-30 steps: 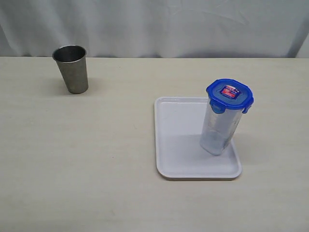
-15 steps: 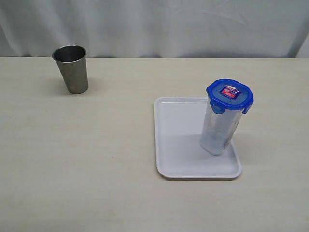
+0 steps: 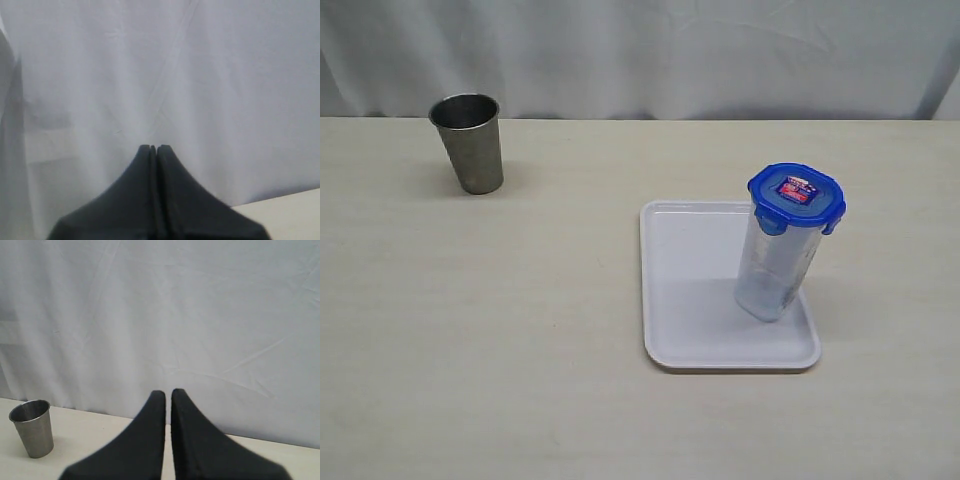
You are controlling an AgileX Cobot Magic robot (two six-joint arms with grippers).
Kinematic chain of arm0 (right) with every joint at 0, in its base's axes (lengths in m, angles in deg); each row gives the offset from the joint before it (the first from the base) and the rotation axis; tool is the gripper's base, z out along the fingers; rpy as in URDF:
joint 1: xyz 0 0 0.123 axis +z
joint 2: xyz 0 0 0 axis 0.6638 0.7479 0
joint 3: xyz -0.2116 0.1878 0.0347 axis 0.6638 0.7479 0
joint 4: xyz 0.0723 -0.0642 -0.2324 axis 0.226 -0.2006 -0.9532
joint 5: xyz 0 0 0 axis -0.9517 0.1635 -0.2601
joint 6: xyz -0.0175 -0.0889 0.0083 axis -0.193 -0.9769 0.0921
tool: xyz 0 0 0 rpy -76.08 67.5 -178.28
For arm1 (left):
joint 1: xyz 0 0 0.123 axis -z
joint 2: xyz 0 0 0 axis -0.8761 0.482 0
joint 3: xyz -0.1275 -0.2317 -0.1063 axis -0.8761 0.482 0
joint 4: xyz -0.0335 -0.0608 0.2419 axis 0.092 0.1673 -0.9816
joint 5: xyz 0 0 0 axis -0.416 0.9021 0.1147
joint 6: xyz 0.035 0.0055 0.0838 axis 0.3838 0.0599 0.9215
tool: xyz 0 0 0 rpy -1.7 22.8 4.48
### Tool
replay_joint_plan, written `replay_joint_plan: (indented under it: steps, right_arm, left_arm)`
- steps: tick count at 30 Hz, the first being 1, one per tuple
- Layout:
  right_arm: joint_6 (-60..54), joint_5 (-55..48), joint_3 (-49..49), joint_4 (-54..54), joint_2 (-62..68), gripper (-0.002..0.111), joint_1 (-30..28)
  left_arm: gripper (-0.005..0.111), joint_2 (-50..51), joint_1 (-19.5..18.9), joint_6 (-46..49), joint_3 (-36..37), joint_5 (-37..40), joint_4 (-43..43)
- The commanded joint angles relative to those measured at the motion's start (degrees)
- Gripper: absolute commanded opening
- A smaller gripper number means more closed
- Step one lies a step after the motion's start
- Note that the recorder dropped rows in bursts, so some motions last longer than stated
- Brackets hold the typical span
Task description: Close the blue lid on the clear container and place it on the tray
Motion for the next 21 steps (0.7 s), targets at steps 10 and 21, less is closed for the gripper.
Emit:
replay_joint_plan:
  steps: [10,21]
  right_arm:
    - [0.15,0.41,0.17,0.23,-0.2,0.004,0.06]
    - [0.15,0.38,0.17,0.23,-0.2,0.004,0.06]
  left_arm:
    - [0.0,-19.45,-8.94,-4.52,12.07,11.03,-3.04]
    - [0.0,-28.82,-15.23,-4.29,14.06,19.71,-3.26]
